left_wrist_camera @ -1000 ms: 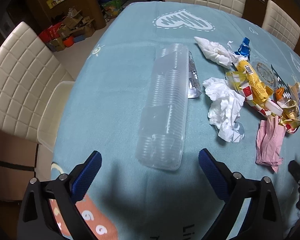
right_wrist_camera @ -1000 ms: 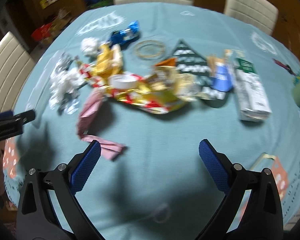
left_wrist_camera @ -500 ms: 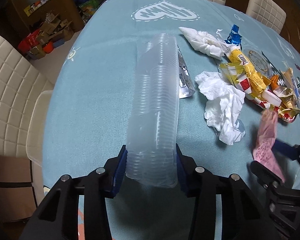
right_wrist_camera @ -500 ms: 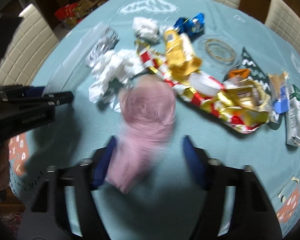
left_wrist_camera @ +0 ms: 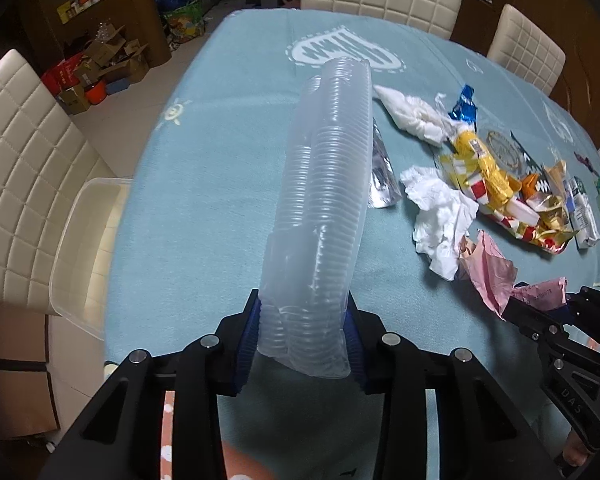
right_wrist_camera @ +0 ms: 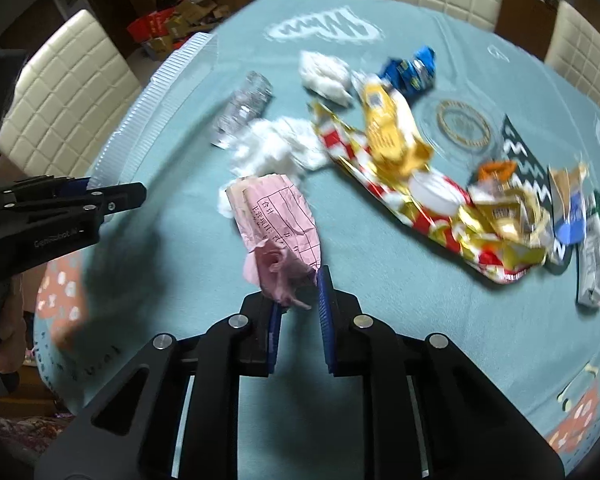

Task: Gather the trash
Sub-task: 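Grasp the clear plastic cup stack with the left tool while the right tool grasps the pink paper, then carry both items to the clear bin on the chair and release them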

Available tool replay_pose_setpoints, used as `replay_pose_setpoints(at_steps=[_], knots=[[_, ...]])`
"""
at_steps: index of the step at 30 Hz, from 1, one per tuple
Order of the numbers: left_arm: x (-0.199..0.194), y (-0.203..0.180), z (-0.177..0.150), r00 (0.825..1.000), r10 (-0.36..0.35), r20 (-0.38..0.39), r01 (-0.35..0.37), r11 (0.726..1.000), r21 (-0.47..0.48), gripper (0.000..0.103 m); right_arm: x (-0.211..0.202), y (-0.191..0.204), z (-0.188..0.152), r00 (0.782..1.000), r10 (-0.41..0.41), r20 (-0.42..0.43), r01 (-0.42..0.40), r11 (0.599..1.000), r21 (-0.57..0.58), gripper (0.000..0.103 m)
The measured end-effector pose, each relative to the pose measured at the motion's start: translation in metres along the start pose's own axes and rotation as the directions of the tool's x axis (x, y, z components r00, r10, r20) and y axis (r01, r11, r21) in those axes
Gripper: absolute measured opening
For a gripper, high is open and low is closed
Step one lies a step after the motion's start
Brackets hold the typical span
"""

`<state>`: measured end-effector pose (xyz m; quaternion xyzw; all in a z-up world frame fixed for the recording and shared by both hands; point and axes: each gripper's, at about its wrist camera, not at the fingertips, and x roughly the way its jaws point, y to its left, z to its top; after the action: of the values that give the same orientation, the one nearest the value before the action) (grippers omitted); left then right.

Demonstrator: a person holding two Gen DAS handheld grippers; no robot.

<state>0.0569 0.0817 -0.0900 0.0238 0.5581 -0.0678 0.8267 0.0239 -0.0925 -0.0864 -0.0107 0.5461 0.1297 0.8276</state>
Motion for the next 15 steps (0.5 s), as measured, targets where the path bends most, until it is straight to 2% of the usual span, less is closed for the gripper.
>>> replay_pose_setpoints(at_steps=[8, 15], knots=[[-0.024, 0.050, -0.001, 0.998, 0.044, 0.050, -0.040, 0.996, -0.086, 0.037, -0.007, 0.056, 0.034, 0.998, 0.043, 0.037, -0.038, 0.990, -0.137, 0.019], [-0.033, 0.121, 0.000, 0.992, 0.118, 0.054, -0.106, 0.976, -0.192, 0.037, 0.002, 0.117, 0.077, 0.992, 0.114, 0.052, -0.098, 0.965, -0.243, 0.019]])
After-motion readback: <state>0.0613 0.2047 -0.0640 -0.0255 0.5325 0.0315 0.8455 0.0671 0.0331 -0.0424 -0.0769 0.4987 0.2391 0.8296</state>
